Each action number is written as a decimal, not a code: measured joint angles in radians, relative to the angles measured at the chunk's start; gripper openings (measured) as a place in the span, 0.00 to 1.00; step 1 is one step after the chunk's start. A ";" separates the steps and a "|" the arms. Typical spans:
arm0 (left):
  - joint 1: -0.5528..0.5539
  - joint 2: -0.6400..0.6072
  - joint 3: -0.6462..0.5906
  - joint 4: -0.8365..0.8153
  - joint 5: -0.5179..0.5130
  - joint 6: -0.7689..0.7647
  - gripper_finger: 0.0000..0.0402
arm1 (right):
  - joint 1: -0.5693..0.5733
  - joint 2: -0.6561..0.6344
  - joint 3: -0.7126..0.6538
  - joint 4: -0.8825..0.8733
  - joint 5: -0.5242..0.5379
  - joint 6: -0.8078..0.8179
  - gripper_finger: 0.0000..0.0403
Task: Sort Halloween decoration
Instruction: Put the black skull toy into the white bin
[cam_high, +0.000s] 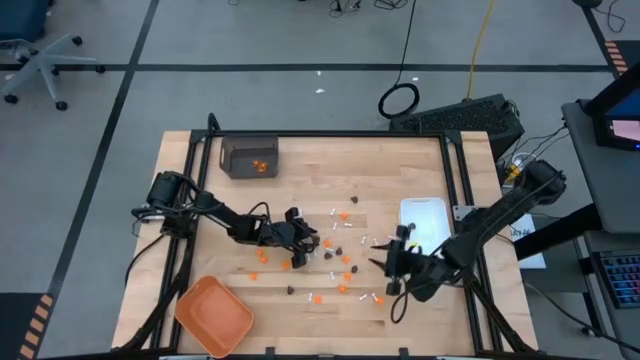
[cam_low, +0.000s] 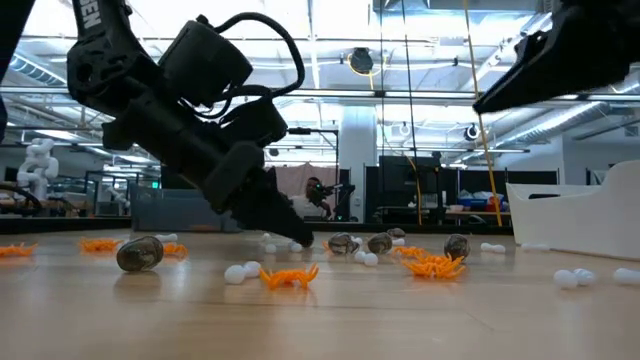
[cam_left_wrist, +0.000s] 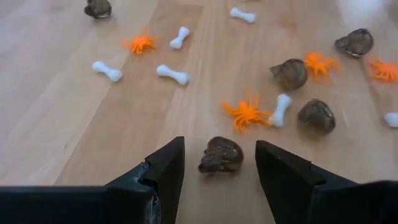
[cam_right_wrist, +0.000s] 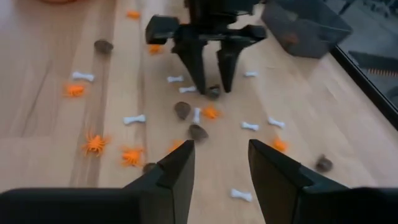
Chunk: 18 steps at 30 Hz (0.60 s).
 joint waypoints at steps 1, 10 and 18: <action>0.003 0.000 0.000 -0.004 0.001 0.001 0.47 | 0.000 0.026 0.000 0.034 0.003 -0.019 0.33; 0.041 0.031 0.000 0.011 0.028 0.007 0.27 | -0.043 0.232 -0.001 0.442 -0.002 -0.200 0.33; 0.044 0.045 0.001 0.057 0.047 0.035 0.05 | -0.086 0.421 -0.001 0.714 -0.005 -0.295 0.33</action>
